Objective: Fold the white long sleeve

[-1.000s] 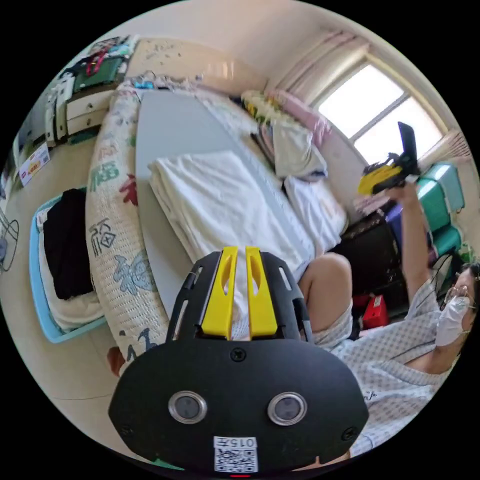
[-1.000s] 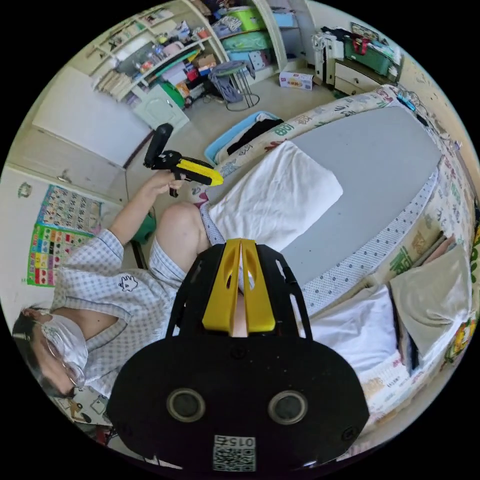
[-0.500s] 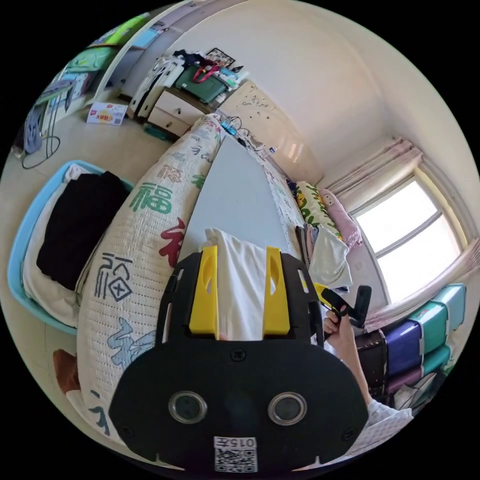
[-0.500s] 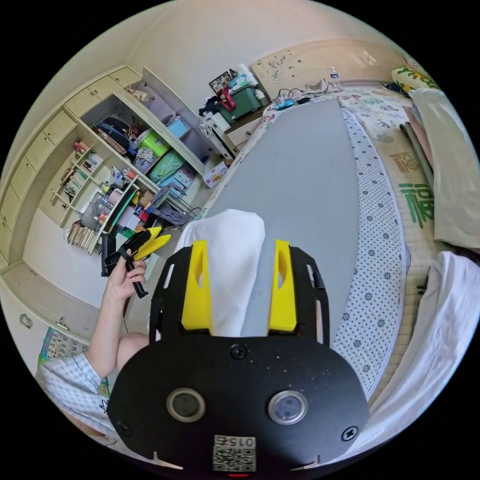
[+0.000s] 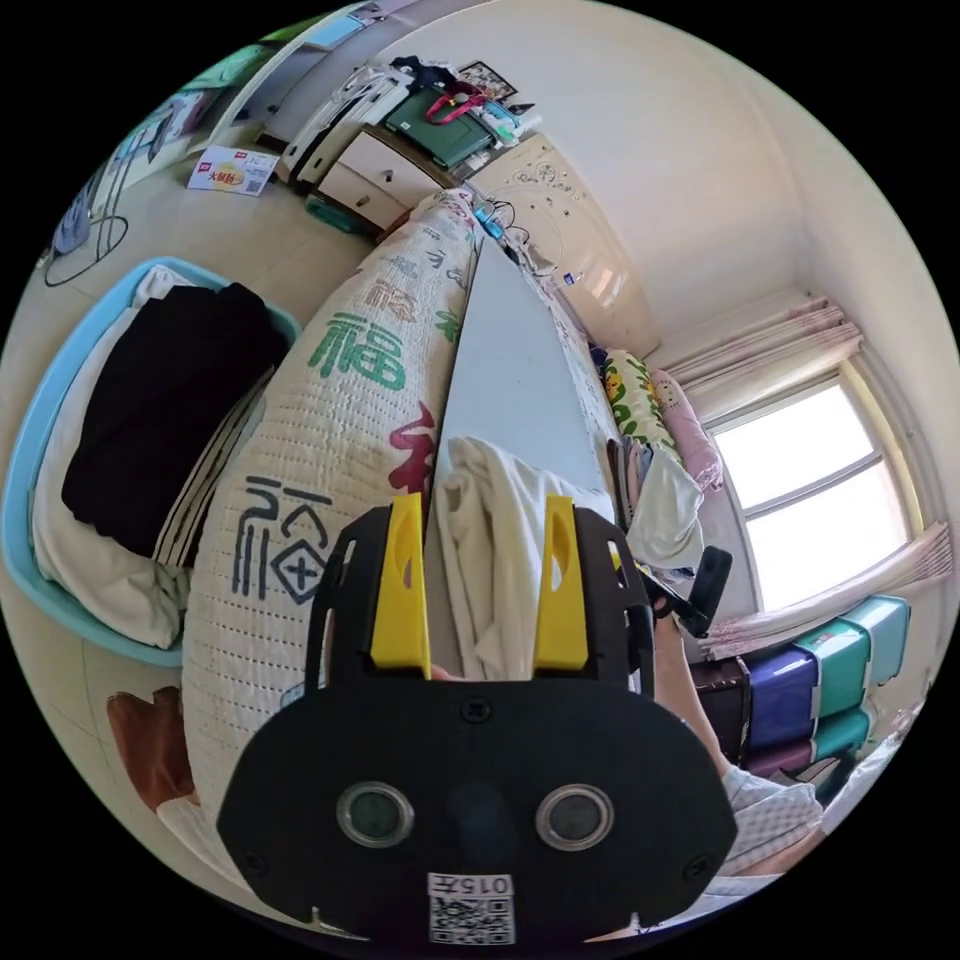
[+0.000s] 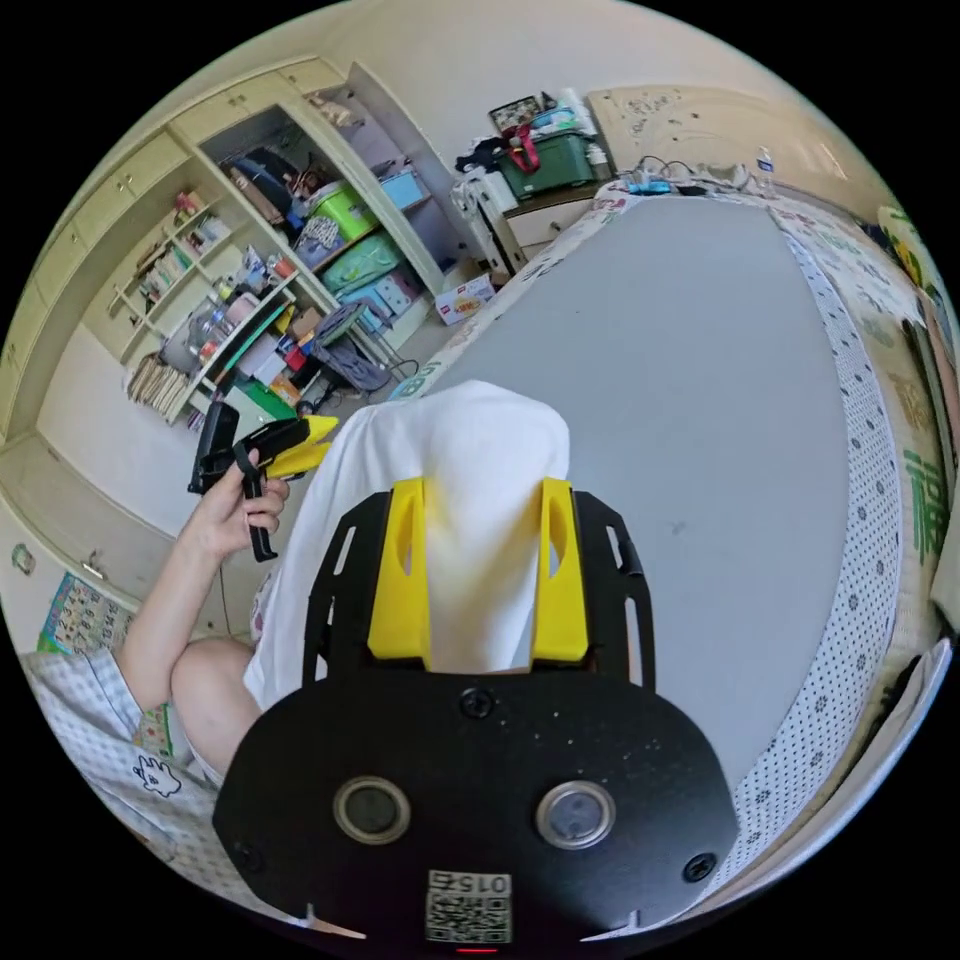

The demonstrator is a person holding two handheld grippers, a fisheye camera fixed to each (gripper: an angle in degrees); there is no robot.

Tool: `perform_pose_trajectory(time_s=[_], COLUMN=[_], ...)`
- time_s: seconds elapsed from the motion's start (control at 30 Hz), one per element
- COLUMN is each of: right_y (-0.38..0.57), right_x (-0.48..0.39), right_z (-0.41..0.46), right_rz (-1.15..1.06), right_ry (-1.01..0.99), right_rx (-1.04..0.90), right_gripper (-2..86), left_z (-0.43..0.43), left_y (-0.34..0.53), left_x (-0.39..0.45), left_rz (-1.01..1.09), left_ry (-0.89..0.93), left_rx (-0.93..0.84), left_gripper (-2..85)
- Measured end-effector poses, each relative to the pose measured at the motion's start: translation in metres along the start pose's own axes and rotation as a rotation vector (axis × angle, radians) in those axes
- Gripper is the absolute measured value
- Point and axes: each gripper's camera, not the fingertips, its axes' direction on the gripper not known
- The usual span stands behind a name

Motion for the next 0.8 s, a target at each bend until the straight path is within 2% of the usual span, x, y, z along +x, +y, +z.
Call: perform_pose_trajectory(time_s=[0.1,0.33,0.6,0.8], right_y=[0.004,0.021,0.04,0.059], right_x=[-0.011,0.045,0.09,0.127], right_z=[0.035,0.057,0.134,0.184], right_rz=[-0.051,0.122,0.188,0.23], right_ry=[-0.084,-0.136,-0.22,-0.383], right_rx=[-0.031,0.104,0.063,0.038], right_gripper=[15.4,14.7,16.4,16.1], left_z=[0.007,-0.009,-0.007,0.003], left_y=[-0.005,-0.01,-0.005,0.002], left_x=[-0.007,-0.046,-0.072,-0.087], left_rz=[0.022,-0.079,-0.095,-0.072], left_ry=[-0.077,0.058,0.099,0.104], left_rx=[-0.06,0.016,0.054,0.043], left_gripper=[18.2,17.0,16.2,13.5])
